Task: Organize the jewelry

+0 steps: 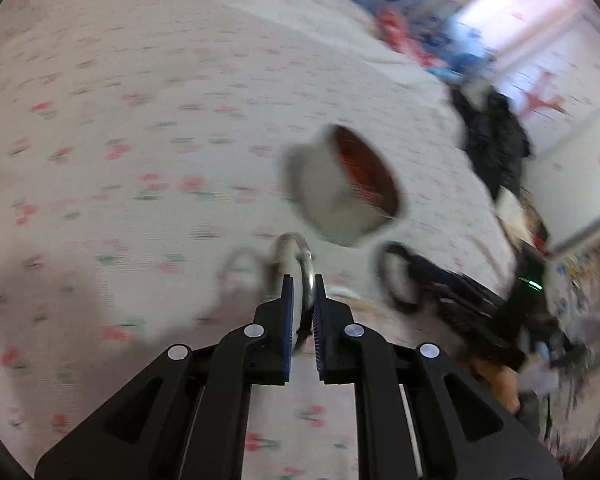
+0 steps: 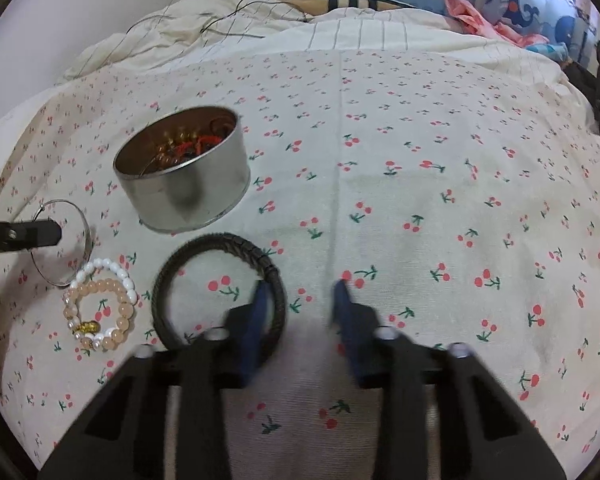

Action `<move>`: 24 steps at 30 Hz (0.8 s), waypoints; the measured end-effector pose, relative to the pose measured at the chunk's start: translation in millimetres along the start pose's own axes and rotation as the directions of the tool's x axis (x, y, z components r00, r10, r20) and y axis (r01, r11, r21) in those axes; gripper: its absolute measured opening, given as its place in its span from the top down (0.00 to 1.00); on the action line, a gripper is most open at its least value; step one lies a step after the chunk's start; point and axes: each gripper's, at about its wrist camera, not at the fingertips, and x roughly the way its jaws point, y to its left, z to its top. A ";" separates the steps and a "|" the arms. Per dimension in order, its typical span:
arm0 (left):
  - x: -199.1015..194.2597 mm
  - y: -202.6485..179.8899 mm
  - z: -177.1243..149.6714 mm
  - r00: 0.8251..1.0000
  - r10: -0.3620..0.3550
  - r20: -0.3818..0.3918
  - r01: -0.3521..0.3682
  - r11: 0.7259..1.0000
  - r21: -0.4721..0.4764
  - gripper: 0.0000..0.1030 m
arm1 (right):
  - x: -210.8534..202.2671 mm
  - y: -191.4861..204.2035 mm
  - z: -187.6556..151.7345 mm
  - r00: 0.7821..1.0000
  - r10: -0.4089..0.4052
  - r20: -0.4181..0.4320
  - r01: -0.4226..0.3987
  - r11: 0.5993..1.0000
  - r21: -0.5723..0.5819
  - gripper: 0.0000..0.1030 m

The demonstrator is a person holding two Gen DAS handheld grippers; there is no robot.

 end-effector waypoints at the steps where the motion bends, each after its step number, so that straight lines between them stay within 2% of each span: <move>1: -0.1 11.4 1.2 1.000 0.014 -0.006 -0.014 0.999 -0.036 0.90 | -1.7 -2.5 0.6 1.000 0.016 0.009 -0.016 1.000 0.014 0.87; 3: 1.2 30.2 2.7 0.998 0.057 -0.024 -0.059 0.993 -0.105 0.88 | -5.2 -3.9 2.0 0.998 0.052 0.029 -0.053 0.998 0.023 0.89; 6: 3.0 36.9 2.4 0.997 0.072 -0.036 -0.076 0.990 -0.122 0.84 | -10.1 0.4 4.6 0.996 0.074 0.054 -0.074 0.997 0.005 0.89; 7: 4.1 35.7 2.1 0.996 0.076 -0.037 -0.080 0.990 -0.114 0.81 | -9.7 0.1 5.1 0.995 0.084 0.049 -0.085 0.996 0.008 0.86; 8: 5.1 33.8 1.5 0.996 0.082 -0.041 -0.086 0.991 -0.103 0.80 | -6.0 -1.0 4.5 0.995 0.098 0.026 -0.098 0.995 0.017 0.78; 9: 6.5 32.5 0.5 0.995 0.091 -0.045 -0.095 0.991 -0.091 0.79 | -3.9 -1.7 4.0 0.995 0.099 0.017 -0.099 0.995 0.022 0.63; 10: 6.8 30.0 1.1 0.994 0.095 -0.047 -0.099 0.991 -0.087 0.79 | -1.5 -1.0 3.9 0.995 0.098 0.006 -0.098 0.995 0.020 0.61; 12: 6.1 26.9 0.4 0.995 0.089 -0.045 -0.092 0.993 -0.077 0.80 | -0.3 5.6 3.1 0.996 0.093 -0.004 -0.093 0.996 -0.012 0.64; 14: 3.6 21.8 -0.2 0.999 0.022 -0.035 -0.025 0.997 -0.079 0.82 | -1.8 12.8 2.3 0.996 0.086 0.001 -0.086 0.995 -0.050 0.84; 15: 2.6 18.3 -0.6 0.999 -0.021 -0.027 0.019 0.997 -0.074 0.87 | -3.0 13.5 2.1 0.995 0.101 0.004 -0.101 0.994 -0.051 0.91; 16: -0.4 13.5 -0.9 0.998 -0.060 -0.011 0.060 0.997 -0.055 0.89 | -5.5 13.8 2.2 0.994 0.110 0.018 -0.109 0.993 -0.048 0.91; 18: -1.8 7.6 -1.2 0.996 -0.094 -0.006 0.094 0.995 -0.034 0.90 | -12.8 13.8 2.1 0.991 0.122 0.056 -0.119 0.992 -0.046 0.91; 20: 4.8 12.2 -2.1 0.999 -0.044 -0.031 0.043 0.998 -0.047 0.90 | -12.4 11.5 3.8 0.989 0.137 0.053 -0.136 0.990 -0.029 0.91; 22: 13.6 17.2 -3.1 0.996 0.075 -0.055 -0.077 0.996 -0.043 0.90 | -1.7 6.6 2.5 0.991 0.137 0.000 -0.137 0.991 0.004 0.87; 24: 15.4 18.7 -3.3 0.994 0.085 -0.064 -0.089 0.995 -0.053 0.90 | 4.1 4.0 1.9 0.989 0.146 -0.027 -0.145 0.989 0.017 0.79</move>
